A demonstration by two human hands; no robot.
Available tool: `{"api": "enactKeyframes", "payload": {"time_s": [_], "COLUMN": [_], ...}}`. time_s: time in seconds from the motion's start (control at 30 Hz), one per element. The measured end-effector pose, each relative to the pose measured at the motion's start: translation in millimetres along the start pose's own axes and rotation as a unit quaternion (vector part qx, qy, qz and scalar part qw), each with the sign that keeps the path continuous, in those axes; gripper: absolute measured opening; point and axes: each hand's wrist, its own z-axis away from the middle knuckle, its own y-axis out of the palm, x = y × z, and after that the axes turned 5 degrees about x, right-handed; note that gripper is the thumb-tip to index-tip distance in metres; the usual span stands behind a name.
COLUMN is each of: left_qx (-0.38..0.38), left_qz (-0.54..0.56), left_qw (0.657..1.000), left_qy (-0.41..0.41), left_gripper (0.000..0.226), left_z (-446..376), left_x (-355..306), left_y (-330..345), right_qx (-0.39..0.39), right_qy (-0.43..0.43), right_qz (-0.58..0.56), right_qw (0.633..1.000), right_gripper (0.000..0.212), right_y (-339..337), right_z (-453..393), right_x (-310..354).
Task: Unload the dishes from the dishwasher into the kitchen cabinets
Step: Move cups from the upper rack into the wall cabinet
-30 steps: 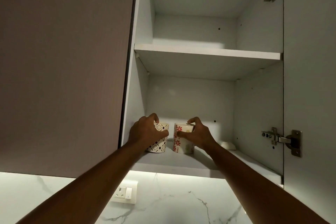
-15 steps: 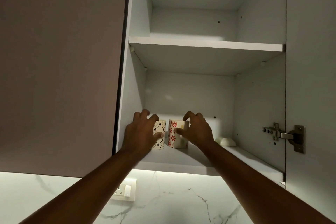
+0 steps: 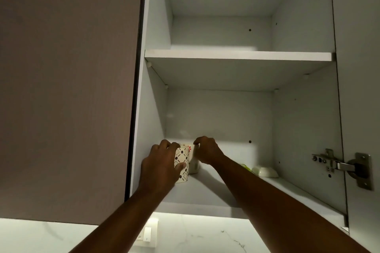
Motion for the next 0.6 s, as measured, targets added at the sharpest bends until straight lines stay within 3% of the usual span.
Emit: {"api": "enactKeyframes", "payload": {"time_s": [0.2,0.43,0.6], "left_qx": [-0.001,0.008,0.013], "left_qz": [0.001,0.004,0.008], "left_qw": [1.0,1.0,1.0], "left_qy": [-0.01,-0.012,-0.011], "left_gripper": [0.052,0.051,0.054], "left_z": [0,-4,-4], "left_x": [1,1,3], "left_y": [5,6,5], "right_qx": [0.075,0.129,0.199], "right_qy": [-0.001,0.018,0.045], "right_qz": [-0.02,-0.129,-0.22], "right_qw": [0.997,0.983,0.954], "right_gripper": [0.034,0.043,0.043], "right_y": [1,15,21], "right_z": [-22,-44,-47], "right_x": [5,-1,-6]}}
